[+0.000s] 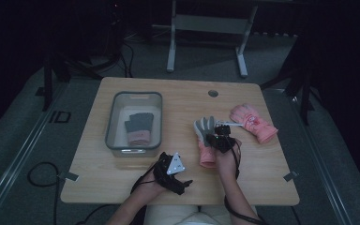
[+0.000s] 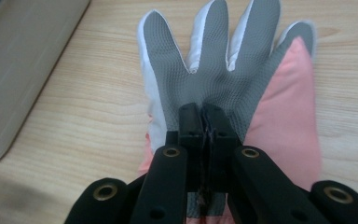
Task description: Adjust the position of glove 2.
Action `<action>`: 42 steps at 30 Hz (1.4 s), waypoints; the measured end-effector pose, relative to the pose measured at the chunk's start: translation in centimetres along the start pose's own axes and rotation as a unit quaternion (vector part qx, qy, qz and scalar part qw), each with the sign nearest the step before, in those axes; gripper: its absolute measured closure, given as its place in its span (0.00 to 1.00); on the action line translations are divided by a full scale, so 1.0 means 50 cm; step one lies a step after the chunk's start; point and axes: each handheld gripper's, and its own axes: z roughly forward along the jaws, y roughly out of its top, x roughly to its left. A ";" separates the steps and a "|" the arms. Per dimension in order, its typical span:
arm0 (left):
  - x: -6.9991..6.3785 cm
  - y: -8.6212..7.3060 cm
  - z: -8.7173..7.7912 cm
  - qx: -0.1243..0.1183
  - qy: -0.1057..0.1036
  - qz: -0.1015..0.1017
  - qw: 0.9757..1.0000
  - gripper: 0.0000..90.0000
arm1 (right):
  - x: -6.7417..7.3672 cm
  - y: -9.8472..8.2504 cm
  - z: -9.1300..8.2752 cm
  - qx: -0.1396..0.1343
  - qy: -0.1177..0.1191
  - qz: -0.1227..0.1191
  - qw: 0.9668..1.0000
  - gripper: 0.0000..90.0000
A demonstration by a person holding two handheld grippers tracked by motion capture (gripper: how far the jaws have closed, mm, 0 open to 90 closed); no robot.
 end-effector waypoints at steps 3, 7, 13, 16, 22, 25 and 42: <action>0.001 -0.001 0.000 0.000 -0.005 -0.004 1.000 0.02 | 0.004 -0.001 0.014 0.007 -0.001 -0.002 1.000 0.96; 0.002 -0.005 0.003 0.004 -0.014 -0.003 1.000 0.02 | 0.017 -0.010 0.042 0.016 -0.015 -0.019 1.000 0.93; 0.001 -0.006 0.004 0.008 -0.021 0.000 1.000 0.02 | 0.023 -0.006 0.041 0.007 -0.017 -0.018 1.000 0.81; 0.000 -0.007 0.004 0.008 -0.025 0.000 1.000 0.02 | 0.032 0.001 0.014 -0.019 -0.013 -0.033 0.999 0.74; 0.000 -0.010 -0.003 0.004 -0.023 -0.002 1.000 0.02 | 0.001 0.033 -0.056 -0.075 0.011 -0.073 0.994 0.74; 0.000 -0.010 -0.005 0.003 -0.023 -0.003 1.000 0.03 | -0.052 0.048 -0.080 -0.089 0.010 -0.099 0.991 0.74; -0.003 -0.009 -0.004 0.007 -0.027 -0.002 1.000 0.02 | -0.350 0.136 -0.088 -0.010 -0.055 -0.173 0.983 0.67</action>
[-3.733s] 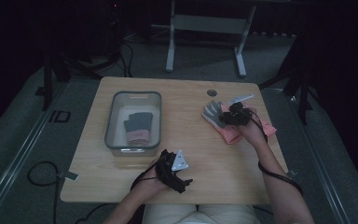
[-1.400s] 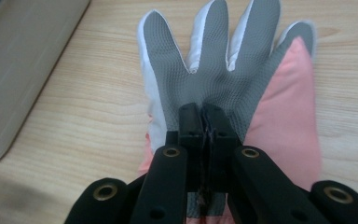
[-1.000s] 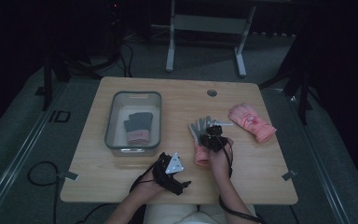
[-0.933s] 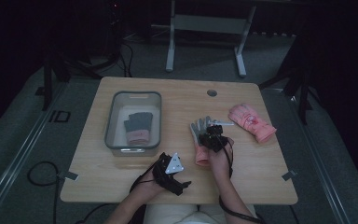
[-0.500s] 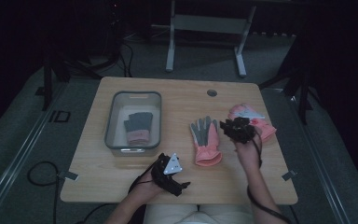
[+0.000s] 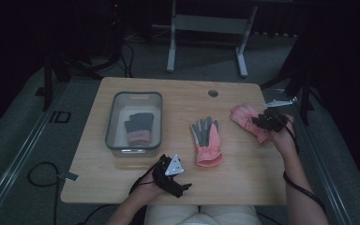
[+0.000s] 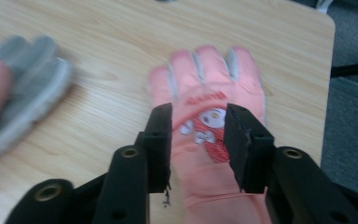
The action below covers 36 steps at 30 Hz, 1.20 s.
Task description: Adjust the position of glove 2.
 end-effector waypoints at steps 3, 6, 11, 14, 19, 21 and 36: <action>-0.001 0.000 0.001 0.000 -0.003 0.002 1.000 0.03 | -0.011 -0.004 0.029 0.020 -0.008 -0.009 1.000 0.64; 0.000 0.000 0.001 0.000 -0.001 0.002 1.000 0.03 | -0.016 -0.006 0.059 0.028 -0.005 -0.011 1.000 0.60; 0.001 -0.001 -0.001 -0.003 0.002 0.001 1.000 0.02 | -0.021 -0.014 0.096 0.047 -0.013 -0.031 0.998 0.56; 0.005 -0.002 -0.002 -0.006 0.004 -0.001 1.000 0.03 | -0.020 -0.022 0.115 0.063 -0.018 -0.046 0.997 0.63; 0.003 -0.002 -0.001 -0.004 0.003 0.000 1.000 0.03 | -0.021 -0.025 0.120 0.066 -0.015 -0.035 0.997 0.77; 0.003 -0.002 -0.001 -0.004 0.003 0.000 1.000 0.03 | -0.022 -0.025 0.120 0.067 -0.016 -0.034 0.997 0.77; 0.005 -0.005 0.001 -0.003 -0.002 0.004 1.000 0.03 | -0.020 0.011 0.042 0.023 -0.053 0.086 0.995 0.98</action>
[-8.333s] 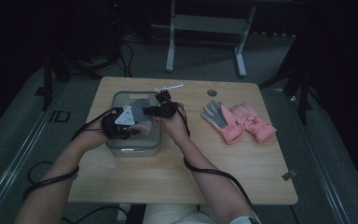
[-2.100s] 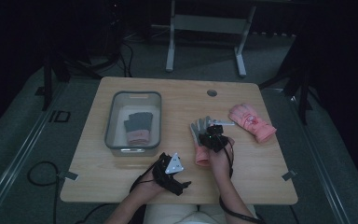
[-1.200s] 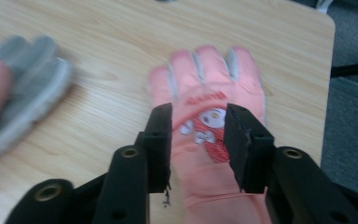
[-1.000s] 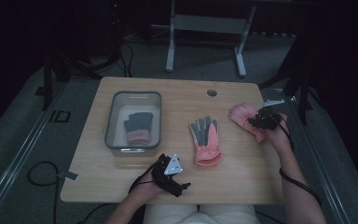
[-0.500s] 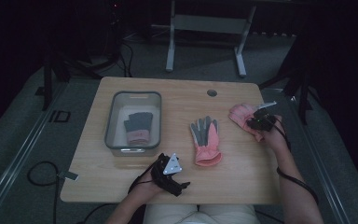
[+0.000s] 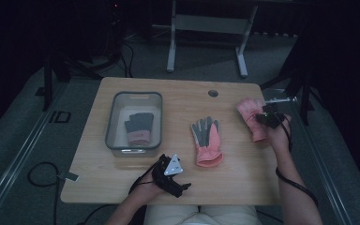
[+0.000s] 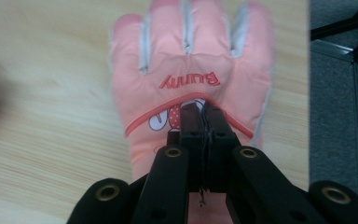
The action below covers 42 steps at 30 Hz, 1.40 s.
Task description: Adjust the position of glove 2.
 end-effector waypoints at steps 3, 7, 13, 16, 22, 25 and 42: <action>0.001 0.000 0.000 -0.001 0.003 0.000 1.000 0.03 | 0.015 0.006 -0.057 -0.024 0.000 0.037 0.999 0.98; -0.002 0.000 -0.001 0.000 0.003 0.002 1.000 0.02 | 0.039 0.003 -0.125 -0.044 -0.002 0.071 0.997 0.98; -0.004 0.001 -0.001 -0.001 0.002 0.003 1.000 0.03 | 0.082 -0.036 -0.192 -0.066 -0.002 0.101 0.993 0.98; -0.004 0.002 -0.002 -0.003 0.001 0.005 1.000 0.03 | 0.101 -0.058 -0.199 -0.064 -0.015 0.096 0.993 0.98; -0.005 0.003 -0.001 -0.001 0.000 0.009 1.000 0.03 | 0.121 -0.107 -0.196 -0.052 -0.013 0.118 0.992 0.99; -0.006 0.003 -0.001 0.003 -0.002 0.012 1.000 0.03 | 0.124 -0.119 -0.178 -0.041 -0.020 0.113 0.993 0.99; -0.009 0.000 0.001 0.004 -0.005 0.012 1.000 0.03 | 0.123 -0.157 -0.061 0.011 -0.024 0.136 0.990 0.97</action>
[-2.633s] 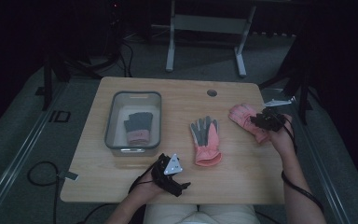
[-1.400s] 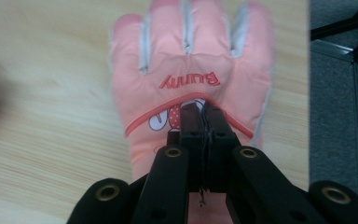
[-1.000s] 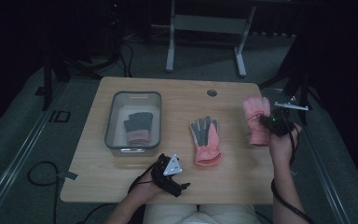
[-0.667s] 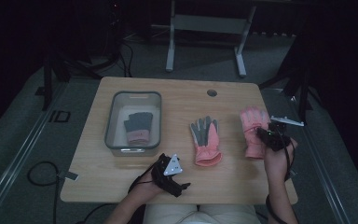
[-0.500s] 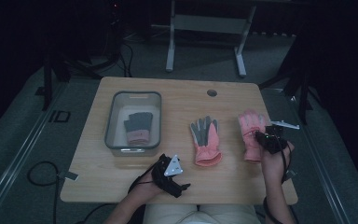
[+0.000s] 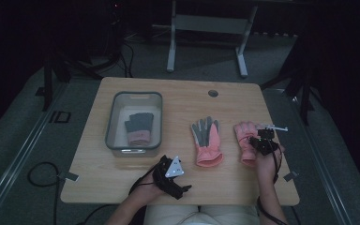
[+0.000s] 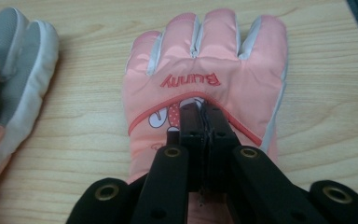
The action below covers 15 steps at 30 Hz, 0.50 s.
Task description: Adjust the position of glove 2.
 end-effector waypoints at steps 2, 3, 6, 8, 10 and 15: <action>0.001 0.000 0.000 -0.002 -0.001 -0.003 1.000 0.03 | 0.000 0.001 0.003 0.005 0.001 -0.005 1.000 0.96; 0.001 0.000 -0.001 -0.003 0.000 -0.004 1.000 0.03 | -0.002 0.001 0.003 0.006 0.003 -0.005 1.000 0.95; 0.000 0.000 0.000 -0.002 0.000 -0.002 1.000 0.03 | -0.006 0.007 -0.006 0.005 0.012 -0.009 1.000 0.93; 0.000 0.000 0.000 -0.002 -0.002 0.000 1.000 0.03 | -0.009 0.013 -0.016 0.001 0.021 -0.020 1.000 0.92; -0.001 0.000 0.001 -0.001 -0.006 0.000 1.000 0.03 | -0.008 0.017 -0.027 -0.006 0.023 -0.039 0.999 0.88; -0.003 0.001 0.002 0.000 -0.006 0.001 1.000 0.03 | -0.009 0.031 -0.047 -0.013 0.038 -0.091 0.995 0.81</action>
